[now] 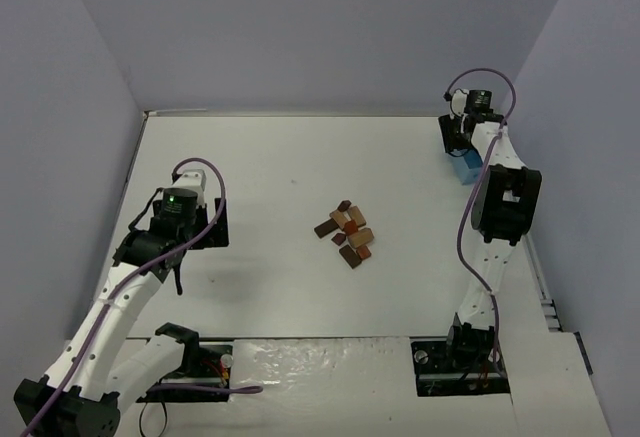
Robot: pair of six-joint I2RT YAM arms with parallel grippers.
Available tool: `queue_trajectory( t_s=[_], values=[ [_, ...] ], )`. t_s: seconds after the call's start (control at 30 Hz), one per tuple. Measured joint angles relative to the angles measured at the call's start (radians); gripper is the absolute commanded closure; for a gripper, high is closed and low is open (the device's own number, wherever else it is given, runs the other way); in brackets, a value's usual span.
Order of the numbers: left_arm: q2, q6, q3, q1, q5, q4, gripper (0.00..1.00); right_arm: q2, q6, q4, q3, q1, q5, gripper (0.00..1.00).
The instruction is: Build the wood block tower
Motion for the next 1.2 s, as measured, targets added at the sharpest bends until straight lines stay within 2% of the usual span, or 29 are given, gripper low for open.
queue_trajectory(
  t_s=[0.17,0.37,0.53,0.7,0.93,1.2],
  values=[
    [-0.011,0.0,0.015,0.0,0.002,0.004,0.03,-0.065,0.036,-0.009,-0.01,0.005,0.003,0.25],
    [-0.016,0.006,0.023,0.0,0.007,0.006,0.03,-0.359,0.137,0.003,-0.16,0.061,0.035,0.04],
    [-0.048,0.016,0.023,-0.001,0.02,0.005,0.03,-0.658,0.235,0.026,-0.388,0.257,0.119,0.0],
    [-0.092,0.018,0.023,-0.002,0.029,0.005,0.03,-0.819,0.357,0.023,-0.64,0.434,0.15,0.0],
    [-0.145,0.018,0.023,-0.002,0.02,0.004,0.03,-0.937,0.493,-0.01,-0.931,0.537,0.175,0.0],
    [-0.163,-0.019,0.023,-0.002,0.015,-0.004,0.03,-1.05,0.618,-0.003,-1.077,0.614,0.174,0.0]
  ],
)
